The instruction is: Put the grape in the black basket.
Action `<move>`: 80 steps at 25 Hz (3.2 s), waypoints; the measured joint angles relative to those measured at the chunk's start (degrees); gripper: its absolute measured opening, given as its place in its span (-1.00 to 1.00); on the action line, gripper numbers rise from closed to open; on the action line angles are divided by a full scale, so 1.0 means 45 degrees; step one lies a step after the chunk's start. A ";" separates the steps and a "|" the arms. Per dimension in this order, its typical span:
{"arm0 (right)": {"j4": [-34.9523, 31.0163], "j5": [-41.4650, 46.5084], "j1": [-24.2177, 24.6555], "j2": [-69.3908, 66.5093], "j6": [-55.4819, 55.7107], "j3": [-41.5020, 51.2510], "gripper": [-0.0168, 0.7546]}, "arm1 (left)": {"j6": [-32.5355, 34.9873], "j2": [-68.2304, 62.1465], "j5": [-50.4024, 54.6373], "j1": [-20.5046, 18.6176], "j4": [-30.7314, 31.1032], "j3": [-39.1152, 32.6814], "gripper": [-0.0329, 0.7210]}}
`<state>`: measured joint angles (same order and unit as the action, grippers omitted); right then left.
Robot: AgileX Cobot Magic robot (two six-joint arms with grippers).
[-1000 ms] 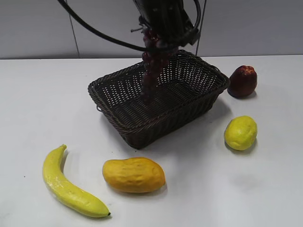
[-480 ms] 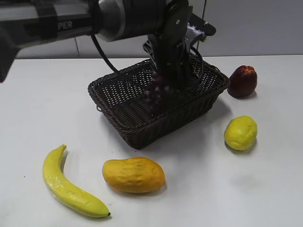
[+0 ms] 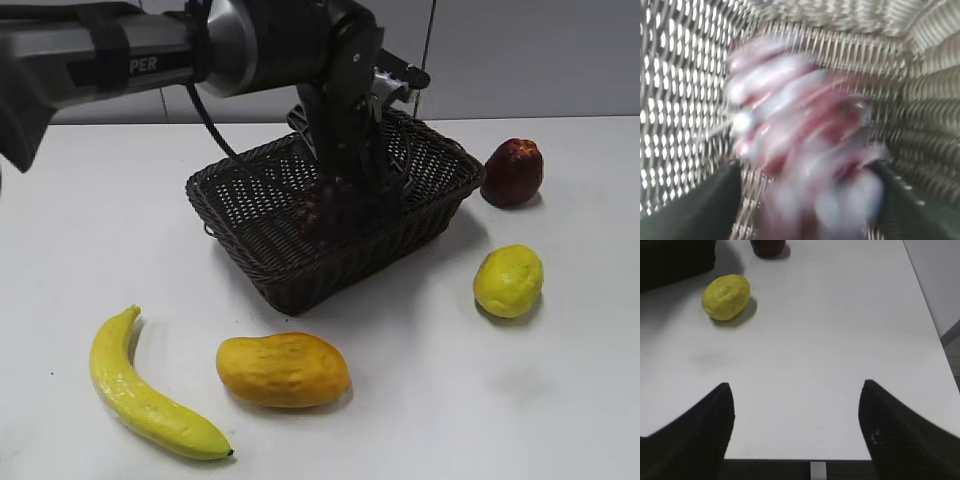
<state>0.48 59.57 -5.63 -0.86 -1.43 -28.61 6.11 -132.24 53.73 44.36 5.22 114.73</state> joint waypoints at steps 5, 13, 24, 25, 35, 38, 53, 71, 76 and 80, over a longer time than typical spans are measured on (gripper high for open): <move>0.0000 0.0000 0.0000 0.0000 0.0000 0.0000 0.57 | 0.0000 0.0025 0.0315 -0.0078 -0.0174 0.0000 0.78; 0.0000 0.0000 0.0000 0.0000 0.0000 0.0000 0.57 | 0.0000 0.1789 0.0603 -0.0682 -0.0211 0.0000 0.75; 0.0000 0.0000 0.0000 0.0000 0.0000 0.0000 0.57 | -0.0055 0.4487 0.2094 -0.4305 -0.0355 0.0000 0.66; 0.0000 0.0000 0.0000 0.0000 0.0000 0.0000 0.57 | -0.0122 0.4685 0.2167 -0.4699 -0.0391 0.0000 0.66; 0.0000 0.0000 0.0000 0.0000 0.0000 0.0000 0.57 | -0.0257 0.7420 0.1872 -0.8093 -0.1226 -0.2853 0.65; 0.0000 0.0000 0.0000 0.0000 0.0000 0.0000 0.57 | -0.0268 0.8244 0.1887 -0.8812 -0.1226 -0.4191 0.65; 0.0000 0.0000 0.0000 0.0000 0.0000 0.0000 0.57 | -0.0444 1.3642 0.3531 -0.9108 -0.1372 -0.9366 0.65; 0.0000 0.0000 0.0000 0.0000 0.0000 0.0000 0.57 | -0.1214 2.3259 0.3030 -0.9108 -0.1385 -1.7765 0.65; 0.0000 0.0000 0.0000 0.0000 0.0000 0.0000 0.57 | -0.1517 2.5451 0.2933 -0.9108 -0.1332 -1.8877 0.65; 0.0000 0.0000 0.0000 0.0000 0.0000 0.0000 0.57 | -0.1771 2.6840 0.2850 -0.9108 -0.1159 -1.8902 0.65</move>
<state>0.48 59.57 -5.63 -0.86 -1.43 -28.61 -1.86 -11.47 66.55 3.38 0.00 29.67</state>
